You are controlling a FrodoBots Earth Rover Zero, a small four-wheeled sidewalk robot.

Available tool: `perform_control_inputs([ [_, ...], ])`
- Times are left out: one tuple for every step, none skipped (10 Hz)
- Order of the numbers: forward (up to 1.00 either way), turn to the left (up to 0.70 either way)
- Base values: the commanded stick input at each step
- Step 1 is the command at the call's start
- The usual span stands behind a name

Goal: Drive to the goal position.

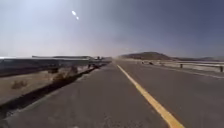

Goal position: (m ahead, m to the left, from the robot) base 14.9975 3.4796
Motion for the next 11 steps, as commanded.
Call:
perform_control_inputs([
  [0.5,0.0],
  [0.5,0.0],
  [0.5,0.0],
  [0.5,0.0],
  [0.5,0.0],
  [0.5,0.0],
  [0.5,0.0],
  [0.5,0.0],
  [0.5,0.0],
  [0.5,0.0],
  [0.5,0.0],
])
